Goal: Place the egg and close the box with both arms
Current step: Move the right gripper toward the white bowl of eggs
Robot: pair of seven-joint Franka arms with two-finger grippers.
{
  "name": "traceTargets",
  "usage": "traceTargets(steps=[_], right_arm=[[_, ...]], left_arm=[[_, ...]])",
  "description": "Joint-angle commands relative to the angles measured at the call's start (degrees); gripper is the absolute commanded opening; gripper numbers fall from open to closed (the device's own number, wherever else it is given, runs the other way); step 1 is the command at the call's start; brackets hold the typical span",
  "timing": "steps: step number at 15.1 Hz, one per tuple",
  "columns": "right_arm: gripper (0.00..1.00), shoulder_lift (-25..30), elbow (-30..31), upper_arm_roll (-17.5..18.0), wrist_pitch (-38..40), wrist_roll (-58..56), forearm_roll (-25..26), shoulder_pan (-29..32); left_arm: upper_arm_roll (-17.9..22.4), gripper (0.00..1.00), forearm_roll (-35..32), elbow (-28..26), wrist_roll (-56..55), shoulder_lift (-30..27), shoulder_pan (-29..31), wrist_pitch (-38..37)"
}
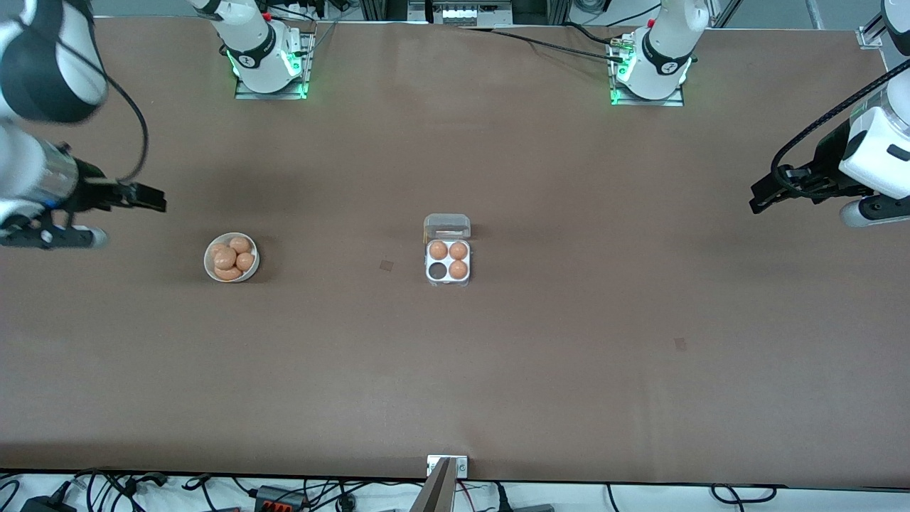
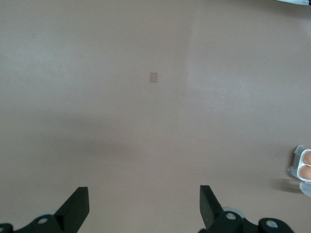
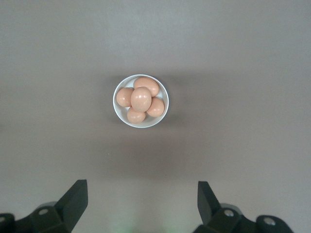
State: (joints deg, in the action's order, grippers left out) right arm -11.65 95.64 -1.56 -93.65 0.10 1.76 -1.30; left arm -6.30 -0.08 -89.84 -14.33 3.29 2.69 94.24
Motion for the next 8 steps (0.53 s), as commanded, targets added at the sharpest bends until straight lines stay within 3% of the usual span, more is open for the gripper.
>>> traceTargets(steps=[1,4,8], right_arm=[[1.0,-4.25,-0.45,-0.11,-2.05,0.87,-0.53,-0.28],[1.0,-9.6,-1.94,-0.02,-6.71,0.87,-0.53,-0.28],[1.0,-18.22,-6.68,-0.02,-7.43,0.87,-1.92,0.16]], left_arm=[[-0.29,1.0,1.05,1.24,0.97,0.14,0.39,-1.34],[-0.29,1.0,1.05,1.24,0.97,0.14,0.39,-1.34],[-0.29,1.0,1.05,1.24,0.97,0.14,0.39,-1.34]])
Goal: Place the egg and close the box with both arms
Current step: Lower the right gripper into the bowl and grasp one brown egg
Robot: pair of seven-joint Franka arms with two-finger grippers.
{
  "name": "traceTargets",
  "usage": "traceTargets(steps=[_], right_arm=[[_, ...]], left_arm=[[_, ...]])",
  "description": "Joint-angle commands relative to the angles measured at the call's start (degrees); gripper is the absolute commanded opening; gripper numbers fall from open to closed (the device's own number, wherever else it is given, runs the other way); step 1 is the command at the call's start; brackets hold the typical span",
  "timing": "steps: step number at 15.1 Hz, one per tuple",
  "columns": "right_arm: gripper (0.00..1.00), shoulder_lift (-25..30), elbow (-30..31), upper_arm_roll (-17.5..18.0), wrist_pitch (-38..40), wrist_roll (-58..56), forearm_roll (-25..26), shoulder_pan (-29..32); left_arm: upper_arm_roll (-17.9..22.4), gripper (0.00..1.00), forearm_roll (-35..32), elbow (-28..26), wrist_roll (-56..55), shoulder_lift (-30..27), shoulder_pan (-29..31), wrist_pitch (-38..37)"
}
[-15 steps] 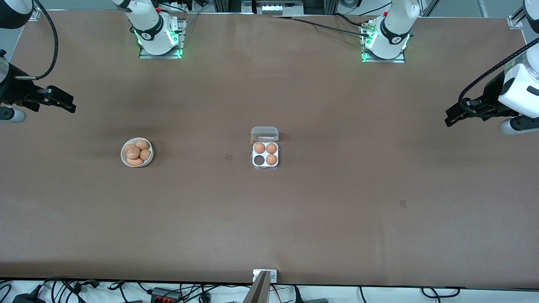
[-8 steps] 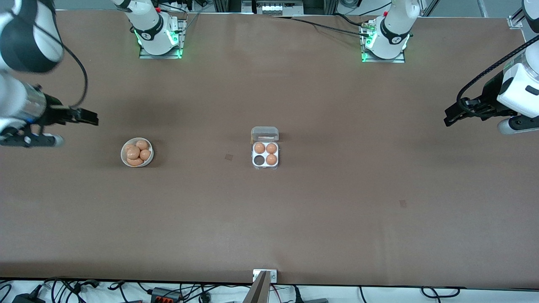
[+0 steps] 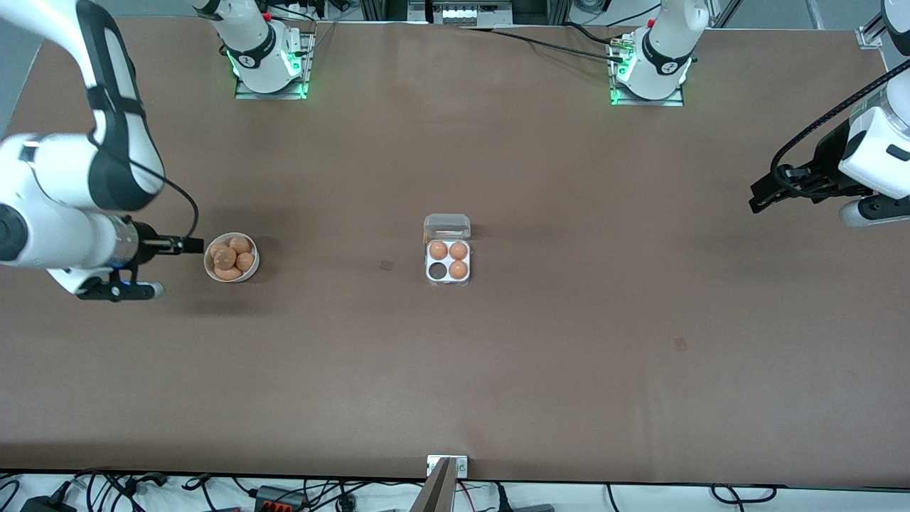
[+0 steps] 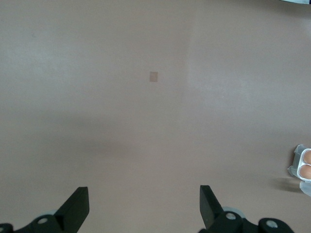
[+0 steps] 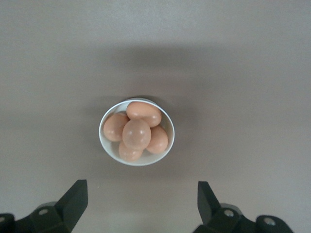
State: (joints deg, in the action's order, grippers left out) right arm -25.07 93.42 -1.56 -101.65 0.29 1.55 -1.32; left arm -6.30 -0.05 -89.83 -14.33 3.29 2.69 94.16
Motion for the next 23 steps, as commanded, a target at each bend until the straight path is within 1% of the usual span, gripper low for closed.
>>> traceTargets(steps=[1,2,6,14,16,17,18,19,23], right_arm=[[1.0,-5.68,-4.82,-0.11,0.57,0.76,-3.64,0.17],[1.0,-6.56,-4.91,-0.28,0.57,0.77,-5.05,0.17],[1.0,-10.78,-6.75,-0.46,0.49,1.03,-5.24,0.44],[0.99,-13.86,-6.85,-0.46,0.66,1.12,-5.51,0.53],[0.95,-14.39,-6.76,-0.46,0.92,1.03,-6.38,0.87],[0.89,-14.57,-6.76,-0.46,1.1,1.03,-7.08,1.05],[0.87,-14.92,-6.76,-0.46,1.1,1.03,-7.18,1.05],[0.82,-15.01,-6.76,-0.46,1.19,0.94,-7.18,1.14],[0.77,-15.18,-6.67,-0.46,1.28,0.59,-7.18,1.4]], left_arm=[[-0.29,1.0,1.02,1.24,0.97,0.14,0.39,-1.26],[-0.29,1.0,1.02,1.24,0.97,0.14,0.39,-1.26],[-0.29,1.0,1.02,1.24,0.97,0.14,0.39,-1.26],[-0.29,1.0,1.02,1.24,0.97,0.22,0.39,-1.26],[-0.29,1.0,1.02,1.24,0.97,0.22,0.39,-1.26],[-0.29,1.0,1.02,1.24,0.97,0.22,0.39,-1.17],[-0.29,1.0,1.02,1.24,0.97,0.22,0.39,-1.17],[-0.29,1.0,1.02,1.24,0.97,0.22,0.39,-1.26],[-0.29,1.0,1.11,1.24,0.88,0.22,0.39,-1.17]])
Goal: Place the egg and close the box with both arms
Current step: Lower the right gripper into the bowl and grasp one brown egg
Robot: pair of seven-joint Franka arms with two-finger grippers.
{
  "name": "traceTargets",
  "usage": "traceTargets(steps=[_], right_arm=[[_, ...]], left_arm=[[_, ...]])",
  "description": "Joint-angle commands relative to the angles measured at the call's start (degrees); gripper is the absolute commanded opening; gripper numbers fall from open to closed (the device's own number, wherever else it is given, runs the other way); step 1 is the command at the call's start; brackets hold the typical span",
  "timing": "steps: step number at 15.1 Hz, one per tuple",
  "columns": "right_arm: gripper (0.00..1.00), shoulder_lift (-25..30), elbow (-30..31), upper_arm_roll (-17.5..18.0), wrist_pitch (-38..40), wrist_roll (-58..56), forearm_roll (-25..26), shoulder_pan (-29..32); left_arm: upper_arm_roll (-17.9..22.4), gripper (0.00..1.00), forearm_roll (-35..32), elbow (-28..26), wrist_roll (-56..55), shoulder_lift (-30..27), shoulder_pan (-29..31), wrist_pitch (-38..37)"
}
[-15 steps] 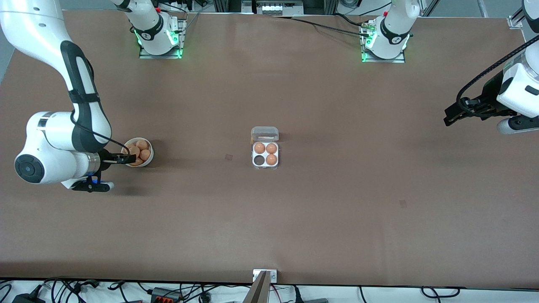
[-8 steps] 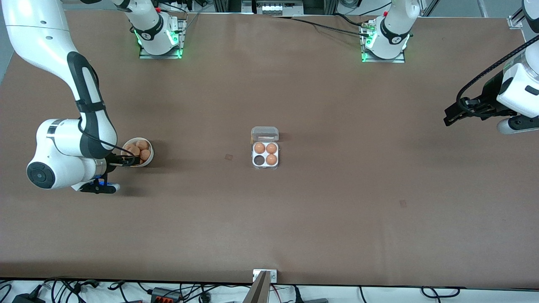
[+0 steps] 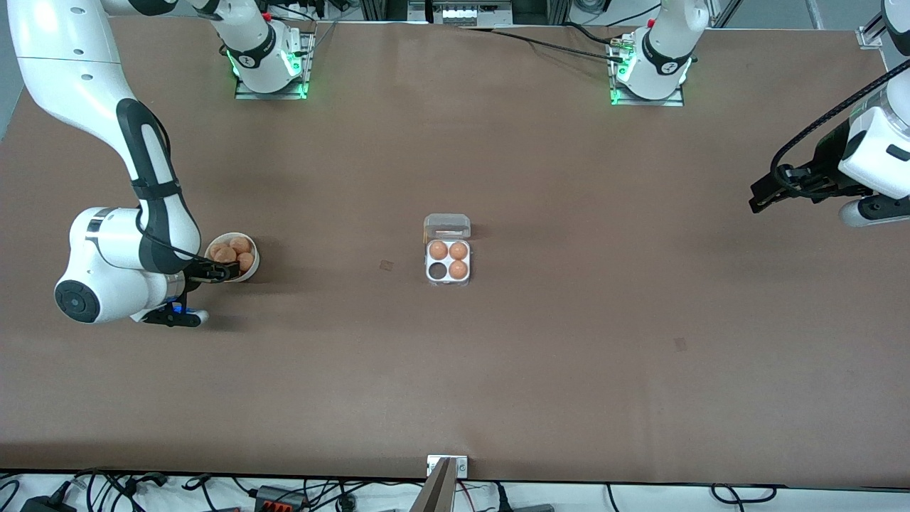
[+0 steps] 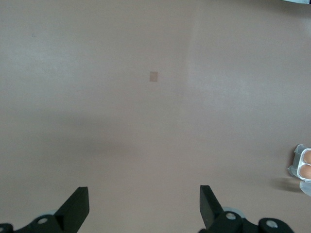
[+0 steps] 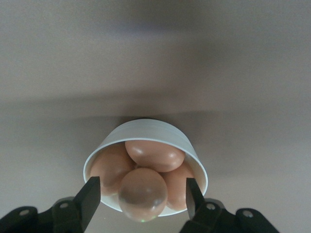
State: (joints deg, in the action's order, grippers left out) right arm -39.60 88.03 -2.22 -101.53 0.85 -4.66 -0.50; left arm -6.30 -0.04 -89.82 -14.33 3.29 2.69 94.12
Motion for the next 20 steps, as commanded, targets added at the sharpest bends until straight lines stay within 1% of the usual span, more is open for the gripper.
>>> traceTargets(steps=[1,3,7,9,10,11,15,16,19,20], right_arm=[[0.74,-0.74,-1.2,0.2,1.16,0.03,-0.97,0.59],[0.72,-0.83,-1.2,0.2,1.33,-0.06,-0.97,0.59],[0.72,-0.83,-1.2,0.2,2.48,-0.06,-1.41,0.59],[0.68,-0.74,-1.2,0.2,2.56,-0.15,-1.41,0.59],[0.64,-0.74,-1.2,0.2,2.57,-0.15,-1.41,0.59],[0.56,-0.83,-1.2,0.2,2.57,-0.23,-1.41,0.59],[0.31,-0.74,-1.2,0.2,2.57,-0.76,-1.41,0.41],[0.23,-0.74,-1.2,0.29,2.65,-0.94,-1.41,0.58],[0.14,-0.48,-1.46,0.38,4.14,-1.2,-1.41,0.67],[0.14,-0.13,-1.63,0.55,4.5,-1.81,-1.32,0.67]], left_arm=[[-0.29,1.0,1.01,1.23,0.88,0.22,0.39,-1.22],[-0.29,1.0,1.01,1.23,0.88,0.22,0.39,-1.22],[-0.29,1.0,1.1,1.23,0.88,0.22,0.39,-1.13],[-0.29,1.0,1.45,1.23,0.88,0.22,0.39,-1.22],[-0.29,1.0,1.45,1.23,0.88,0.22,0.39,-1.13],[-0.29,1.0,1.45,1.23,0.88,0.22,0.39,-1.13],[-0.29,1.0,1.45,1.23,0.88,0.22,0.39,-1.22],[-0.29,1.0,1.45,1.23,0.88,0.22,0.39,-1.22],[-0.29,1.0,1.45,1.23,0.88,0.22,0.39,-1.22],[-0.29,1.0,1.45,1.23,0.88,0.22,0.39,-1.22]])
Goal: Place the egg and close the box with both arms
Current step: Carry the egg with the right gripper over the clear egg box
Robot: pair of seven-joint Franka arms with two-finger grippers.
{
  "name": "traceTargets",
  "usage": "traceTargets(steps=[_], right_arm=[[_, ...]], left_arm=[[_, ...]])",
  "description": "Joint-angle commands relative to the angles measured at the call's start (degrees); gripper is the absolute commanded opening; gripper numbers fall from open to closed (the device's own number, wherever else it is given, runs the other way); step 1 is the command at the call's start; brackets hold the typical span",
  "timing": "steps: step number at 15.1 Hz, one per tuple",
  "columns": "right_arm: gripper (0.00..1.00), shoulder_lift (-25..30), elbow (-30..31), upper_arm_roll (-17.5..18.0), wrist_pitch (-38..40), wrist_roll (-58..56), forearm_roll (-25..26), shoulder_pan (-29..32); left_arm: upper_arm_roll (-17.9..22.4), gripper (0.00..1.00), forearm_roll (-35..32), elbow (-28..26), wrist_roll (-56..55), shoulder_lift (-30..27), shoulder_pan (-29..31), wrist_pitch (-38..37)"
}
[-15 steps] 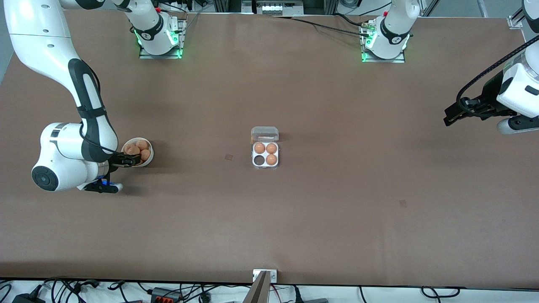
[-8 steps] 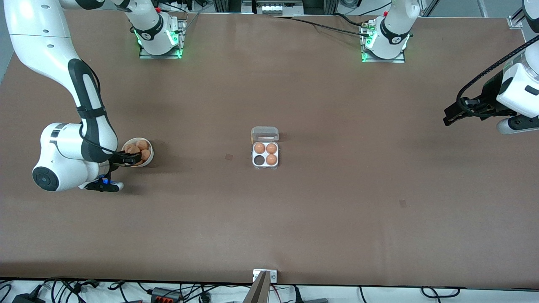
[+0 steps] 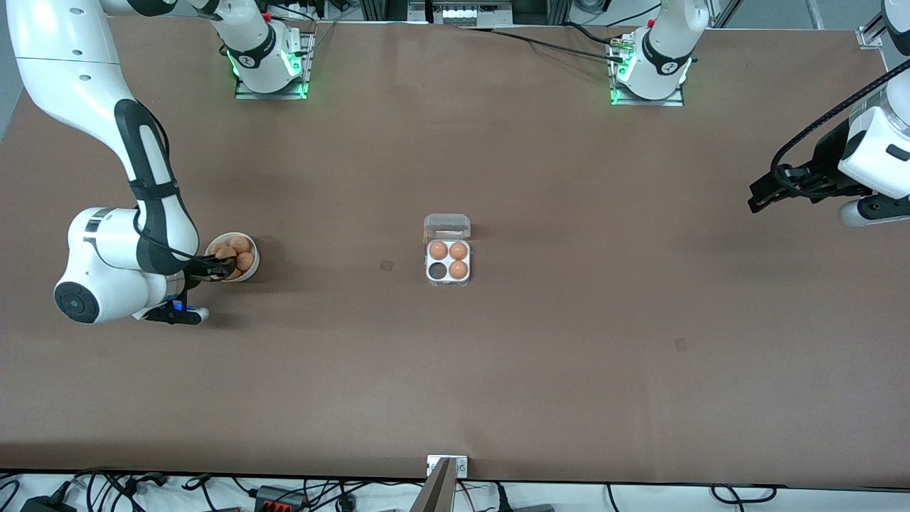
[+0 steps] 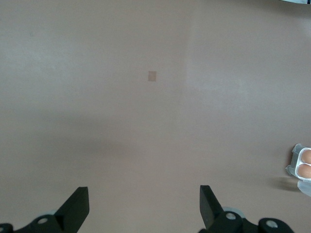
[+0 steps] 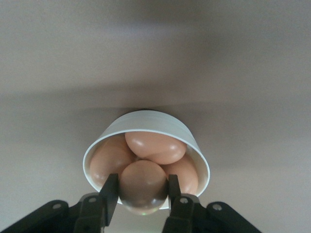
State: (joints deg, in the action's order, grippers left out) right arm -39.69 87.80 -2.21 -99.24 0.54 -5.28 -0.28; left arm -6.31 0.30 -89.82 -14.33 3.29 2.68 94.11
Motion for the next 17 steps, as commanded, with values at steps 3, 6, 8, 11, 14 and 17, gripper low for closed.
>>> traceTargets(steps=[3,6,8,11,14,17], right_arm=[[0.14,2.15,-4.9,0.8,5.88,-5.54,-0.79,-0.06],[0.14,6.46,-7.82,1.85,8.36,-5.63,-0.61,-2.69],[0.14,7.79,-7.82,2.55,6.53,-5.73,-0.87,-6.03],[0.14,8.05,-7.64,5.1,-2.68,-4.67,-2.71,-9.64],[0.14,7.61,-6.94,5.28,-10.95,-4.67,-6.94,-14.64],[0.14,7.53,-3.7,5.63,-18.95,-4.41,-9.56,-17.81]], left_arm=[[-0.29,1.0,1.1,1.23,0.88,0.22,0.39,-1.21],[-0.29,1.0,1.1,1.23,0.88,0.22,0.39,-1.21],[-0.29,1.0,1.1,1.23,0.88,0.22,0.39,-1.21],[-0.29,1.0,1.1,1.23,0.88,0.22,0.39,-1.13],[-0.29,1.0,1.1,1.23,0.88,0.22,0.39,-1.21],[-0.29,1.0,1.1,1.23,0.88,0.22,0.39,-1.21]])
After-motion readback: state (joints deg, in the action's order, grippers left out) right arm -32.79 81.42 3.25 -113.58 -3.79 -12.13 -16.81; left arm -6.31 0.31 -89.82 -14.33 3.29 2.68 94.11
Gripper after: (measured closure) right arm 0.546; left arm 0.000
